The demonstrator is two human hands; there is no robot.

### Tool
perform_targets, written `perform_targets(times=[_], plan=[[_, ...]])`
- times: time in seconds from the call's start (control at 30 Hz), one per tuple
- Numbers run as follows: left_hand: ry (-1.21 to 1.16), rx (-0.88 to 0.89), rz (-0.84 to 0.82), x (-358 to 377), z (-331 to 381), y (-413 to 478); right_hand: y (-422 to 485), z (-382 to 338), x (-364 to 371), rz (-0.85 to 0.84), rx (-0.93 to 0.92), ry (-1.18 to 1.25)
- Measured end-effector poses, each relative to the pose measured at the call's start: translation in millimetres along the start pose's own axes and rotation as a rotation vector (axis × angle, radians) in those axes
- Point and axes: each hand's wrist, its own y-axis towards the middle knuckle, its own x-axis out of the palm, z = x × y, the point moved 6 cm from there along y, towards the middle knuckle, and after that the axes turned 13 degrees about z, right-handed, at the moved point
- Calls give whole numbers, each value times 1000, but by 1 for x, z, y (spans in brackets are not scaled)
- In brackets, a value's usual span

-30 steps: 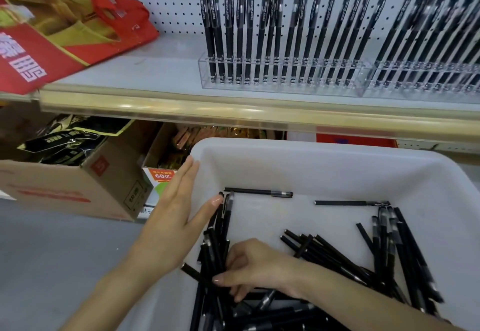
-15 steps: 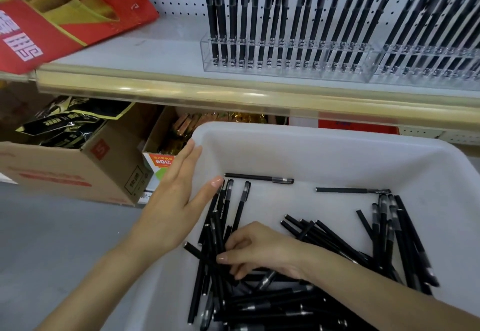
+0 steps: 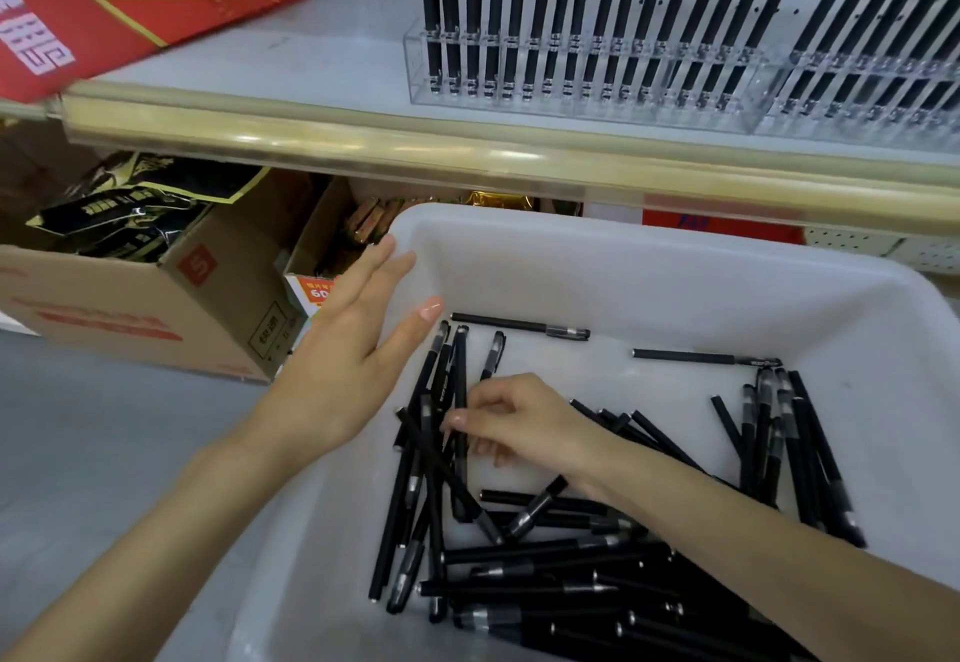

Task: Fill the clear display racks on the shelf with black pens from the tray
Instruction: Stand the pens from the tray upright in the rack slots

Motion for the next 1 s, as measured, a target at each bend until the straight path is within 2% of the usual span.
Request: perform_targets(times=[0.17, 0.3, 0.37, 0.5, 0.6, 0.77, 0.9, 1.0], plan=[[-62, 185, 88, -14, 32, 15, 0, -45, -30, 107, -265, 22], [-77, 245, 83, -14, 53, 36, -8, -73, -46, 70, -329, -7], [-59, 268, 102, -10, 57, 45, -10, -85, -60, 122, -366, -80], [-120, 244, 78, -2, 65, 59, -9, -98, -91, 228, -408, -98], [-381, 74, 0, 6, 64, 69, -9, -107, -108, 232, -395, -86], [-687, -122, 22, 7, 66, 86, -10, -136, -162, 305, -355, 223], [-813, -157, -27, 14, 76, 96, -6, -162, -193, 361, -367, 575], [-827, -146, -77, 24, 88, 105, -3, -187, -197, 358, -435, 630]])
